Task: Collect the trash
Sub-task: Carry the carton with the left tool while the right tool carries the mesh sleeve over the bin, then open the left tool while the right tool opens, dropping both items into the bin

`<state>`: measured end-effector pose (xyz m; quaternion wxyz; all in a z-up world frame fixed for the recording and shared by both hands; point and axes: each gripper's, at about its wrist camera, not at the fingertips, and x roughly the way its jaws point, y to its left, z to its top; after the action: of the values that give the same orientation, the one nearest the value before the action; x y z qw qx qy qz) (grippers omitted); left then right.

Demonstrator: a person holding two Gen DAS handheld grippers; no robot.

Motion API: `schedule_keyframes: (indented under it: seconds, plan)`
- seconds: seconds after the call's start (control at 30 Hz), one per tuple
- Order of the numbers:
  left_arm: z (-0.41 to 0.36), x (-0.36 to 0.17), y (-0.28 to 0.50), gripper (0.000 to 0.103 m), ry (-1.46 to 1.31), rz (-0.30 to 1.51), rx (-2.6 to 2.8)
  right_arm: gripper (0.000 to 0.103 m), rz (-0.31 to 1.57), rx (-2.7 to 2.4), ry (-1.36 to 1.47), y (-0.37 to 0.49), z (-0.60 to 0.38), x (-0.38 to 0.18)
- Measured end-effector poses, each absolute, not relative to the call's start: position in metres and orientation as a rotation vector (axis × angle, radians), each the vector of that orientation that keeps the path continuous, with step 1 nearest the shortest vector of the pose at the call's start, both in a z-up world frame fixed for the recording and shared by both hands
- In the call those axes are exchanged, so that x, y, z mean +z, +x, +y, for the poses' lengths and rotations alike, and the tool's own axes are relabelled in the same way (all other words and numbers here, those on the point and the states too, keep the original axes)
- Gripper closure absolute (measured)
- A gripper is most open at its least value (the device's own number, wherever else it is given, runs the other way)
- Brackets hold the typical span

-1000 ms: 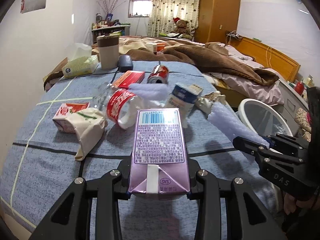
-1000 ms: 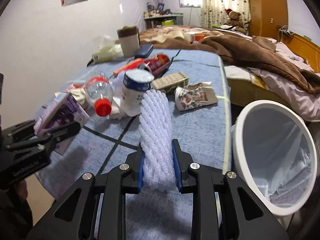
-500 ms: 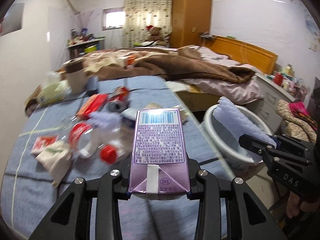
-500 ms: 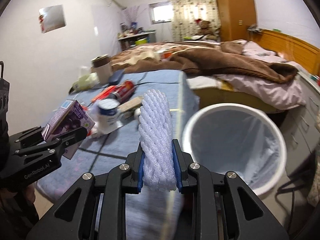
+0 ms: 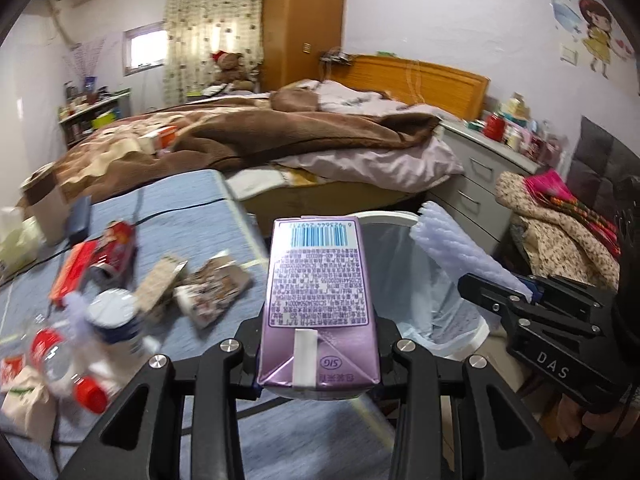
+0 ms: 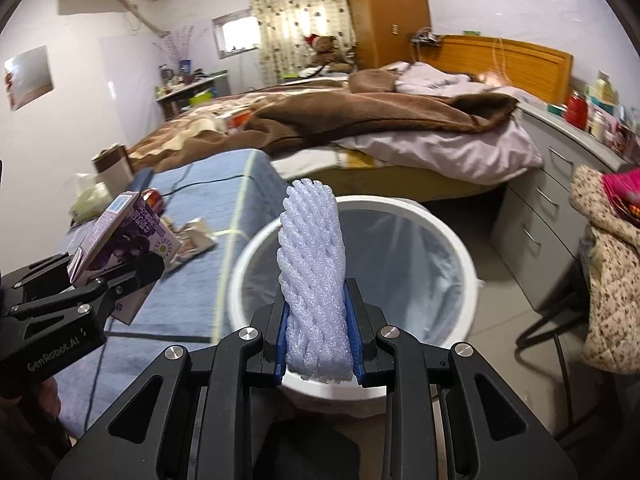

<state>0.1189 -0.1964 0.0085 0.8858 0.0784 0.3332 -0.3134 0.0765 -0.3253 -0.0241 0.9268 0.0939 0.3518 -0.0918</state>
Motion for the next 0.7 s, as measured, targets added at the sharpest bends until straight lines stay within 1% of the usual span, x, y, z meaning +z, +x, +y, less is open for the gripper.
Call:
schedule_keyframes:
  seconds: [0.23, 0.53, 0.57, 0.67, 0.7]
  plan:
    - [-0.238, -0.001, 0.131, 0.064, 0.206, 0.735, -0.721, 0.078, 0.762, -0.249, 0.212, 0.077, -0.351, -0.034]
    - [-0.266, -0.019, 0.143, 0.064, 0.243, 0.784, -0.744, 0.077, 0.811, -0.266, 0.218, 0.082, -0.367, -0.045]
    - [-0.267, -0.020, 0.144, 0.061, 0.241, 0.789, -0.739, 0.076, 0.817, -0.269, 0.217, 0.083, -0.368, -0.046]
    - [-0.267, -0.021, 0.147, 0.044, 0.229, 0.796, -0.745, 0.072, 0.821, -0.285, 0.217, 0.082, -0.372, -0.047]
    - [-0.267, -0.021, 0.147, 0.044, 0.231, 0.792, -0.743, 0.070, 0.823, -0.287, 0.217, 0.081, -0.372, -0.047]
